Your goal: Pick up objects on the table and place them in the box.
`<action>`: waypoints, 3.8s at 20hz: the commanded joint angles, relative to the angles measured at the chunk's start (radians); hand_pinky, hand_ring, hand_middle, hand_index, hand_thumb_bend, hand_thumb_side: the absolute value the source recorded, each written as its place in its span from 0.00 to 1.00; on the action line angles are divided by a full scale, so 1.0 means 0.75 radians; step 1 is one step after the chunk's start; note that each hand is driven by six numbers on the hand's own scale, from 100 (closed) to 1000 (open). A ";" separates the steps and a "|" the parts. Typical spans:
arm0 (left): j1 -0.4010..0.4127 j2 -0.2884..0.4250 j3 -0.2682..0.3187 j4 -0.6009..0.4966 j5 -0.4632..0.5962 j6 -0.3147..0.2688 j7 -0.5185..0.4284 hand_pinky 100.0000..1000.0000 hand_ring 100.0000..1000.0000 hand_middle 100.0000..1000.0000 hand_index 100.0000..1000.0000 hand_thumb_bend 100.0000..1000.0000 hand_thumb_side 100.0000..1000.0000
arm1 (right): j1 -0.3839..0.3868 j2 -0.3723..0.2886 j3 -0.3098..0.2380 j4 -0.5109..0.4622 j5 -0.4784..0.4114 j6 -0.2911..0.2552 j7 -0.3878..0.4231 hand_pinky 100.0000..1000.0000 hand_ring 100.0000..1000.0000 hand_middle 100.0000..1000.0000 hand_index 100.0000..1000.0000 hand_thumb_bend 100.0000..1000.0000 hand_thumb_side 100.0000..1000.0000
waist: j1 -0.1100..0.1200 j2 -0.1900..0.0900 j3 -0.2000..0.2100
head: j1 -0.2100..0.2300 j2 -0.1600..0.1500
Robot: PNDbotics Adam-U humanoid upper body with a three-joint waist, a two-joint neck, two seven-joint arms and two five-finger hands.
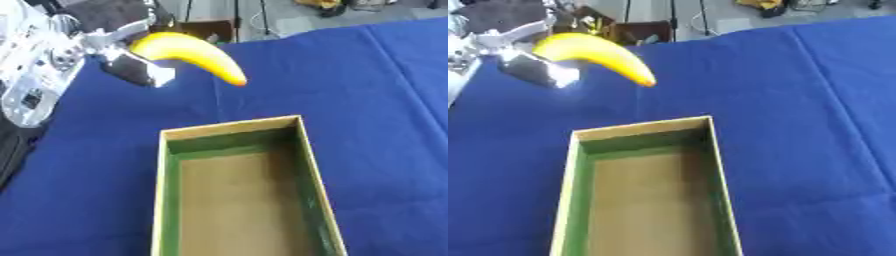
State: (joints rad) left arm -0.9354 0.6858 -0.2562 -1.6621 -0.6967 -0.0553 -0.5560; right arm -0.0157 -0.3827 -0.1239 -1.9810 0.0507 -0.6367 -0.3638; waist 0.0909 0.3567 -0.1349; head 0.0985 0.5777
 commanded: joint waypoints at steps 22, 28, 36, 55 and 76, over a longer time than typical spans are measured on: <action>0.158 0.106 -0.114 -0.451 0.102 0.074 -0.035 0.23 0.40 0.31 0.46 0.00 0.38 | -0.009 -0.019 -0.015 -0.025 -0.019 -0.002 -0.011 0.71 0.58 0.53 0.71 0.00 0.58 | -0.025 -0.020 0.005 | -0.021 -0.016; 0.180 0.103 -0.205 -0.451 0.044 0.057 -0.047 0.23 0.40 0.31 0.47 0.00 0.38 | -0.013 -0.015 -0.013 -0.025 -0.018 0.000 -0.009 0.71 0.58 0.53 0.71 0.00 0.58 | -0.025 -0.013 -0.001 | -0.018 -0.017; 0.185 0.057 -0.303 -0.451 0.028 0.052 -0.070 0.22 0.40 0.31 0.47 0.00 0.40 | -0.019 -0.011 -0.012 -0.025 -0.020 0.004 -0.008 0.71 0.58 0.53 0.71 0.00 0.58 | -0.026 -0.010 -0.004 | -0.011 -0.021; 0.211 0.027 -0.430 -0.451 -0.007 -0.008 -0.282 0.43 0.63 0.65 0.83 0.02 0.61 | -0.024 -0.012 -0.011 -0.025 -0.029 0.010 -0.008 0.71 0.58 0.53 0.71 0.00 0.58 | -0.026 -0.019 -0.009 | -0.008 -0.025; 0.195 -0.056 -0.145 -0.451 -0.120 -0.024 -0.137 0.43 0.64 0.64 0.82 0.00 0.64 | -0.001 -0.003 -0.024 -0.025 -0.021 0.003 -0.031 0.71 0.58 0.53 0.71 0.00 0.58 | -0.050 -0.034 0.026 | -0.037 0.003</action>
State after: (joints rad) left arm -0.7792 0.6386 -0.4069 -1.9834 -0.7902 -0.0838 -0.6796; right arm -0.0168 -0.3737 -0.1303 -1.9810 0.0325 -0.6333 -0.3811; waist 0.0571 0.3547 -0.1137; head 0.0745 0.5740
